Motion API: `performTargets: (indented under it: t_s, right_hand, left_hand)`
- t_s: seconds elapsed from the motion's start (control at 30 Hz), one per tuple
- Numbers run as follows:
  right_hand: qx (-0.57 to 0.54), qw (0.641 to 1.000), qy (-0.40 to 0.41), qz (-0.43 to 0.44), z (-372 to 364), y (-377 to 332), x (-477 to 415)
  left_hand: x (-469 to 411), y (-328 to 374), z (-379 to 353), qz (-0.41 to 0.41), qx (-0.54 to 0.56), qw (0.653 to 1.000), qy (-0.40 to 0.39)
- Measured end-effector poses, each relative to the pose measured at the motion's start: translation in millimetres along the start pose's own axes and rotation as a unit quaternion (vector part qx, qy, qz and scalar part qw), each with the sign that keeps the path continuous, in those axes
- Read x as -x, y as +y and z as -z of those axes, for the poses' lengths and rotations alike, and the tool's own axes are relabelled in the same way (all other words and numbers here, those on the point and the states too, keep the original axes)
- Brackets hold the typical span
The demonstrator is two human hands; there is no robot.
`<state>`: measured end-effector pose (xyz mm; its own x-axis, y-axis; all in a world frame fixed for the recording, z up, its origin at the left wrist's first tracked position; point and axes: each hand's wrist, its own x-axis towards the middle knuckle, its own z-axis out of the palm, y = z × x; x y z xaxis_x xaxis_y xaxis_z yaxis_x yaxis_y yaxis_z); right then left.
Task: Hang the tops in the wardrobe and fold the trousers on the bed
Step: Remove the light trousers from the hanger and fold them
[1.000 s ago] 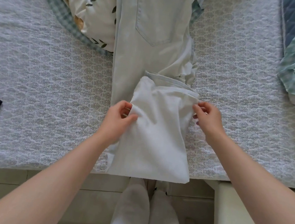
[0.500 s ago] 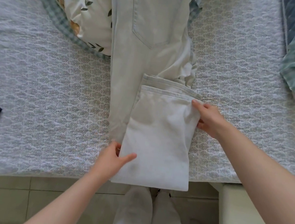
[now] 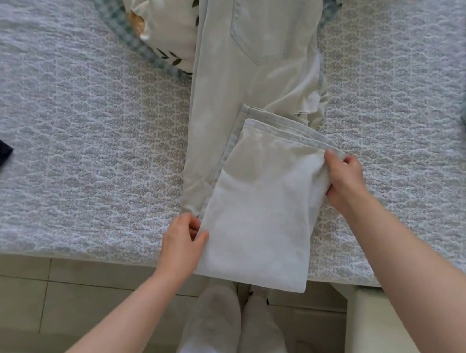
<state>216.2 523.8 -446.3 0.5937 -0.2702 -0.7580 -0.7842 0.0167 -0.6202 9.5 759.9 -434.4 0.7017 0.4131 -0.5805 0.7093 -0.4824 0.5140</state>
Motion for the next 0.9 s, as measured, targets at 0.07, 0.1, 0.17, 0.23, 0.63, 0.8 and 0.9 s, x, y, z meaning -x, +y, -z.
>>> performTargets:
  t_s: [0.07,0.1,0.17,0.23,0.63,0.8,0.9]
  right_hand:
    - [-0.030,0.999,-0.044,-0.002,0,-4,5]
    - [-0.033,0.997,-0.071,-0.009,0,-7,8]
    - [-0.028,0.992,-0.119,-0.012,1,-12,14]
    - [-0.019,0.988,-0.153,0.004,2,-18,20]
    - [0.077,0.969,-0.230,0.053,-42,-35,40]
    - [0.130,0.981,-0.141,0.030,-62,-25,22]
    - [0.176,0.974,-0.135,0.053,-52,-22,27]
  left_hand:
    - [-1,3,-2,0.000,0.005,1.000,0.017]
    - [-1,3,-3,0.005,0.011,1.000,0.013]
    - [-4,4,-3,0.032,0.027,0.999,-0.015]
    - [-9,2,-1,0.055,0.019,0.997,-0.056]
    - [29,-37,27,0.078,0.237,0.952,-0.179]
    - [0,-22,22,0.093,0.099,0.962,-0.236]
    - [-20,-3,29,0.088,-0.007,0.977,-0.194]
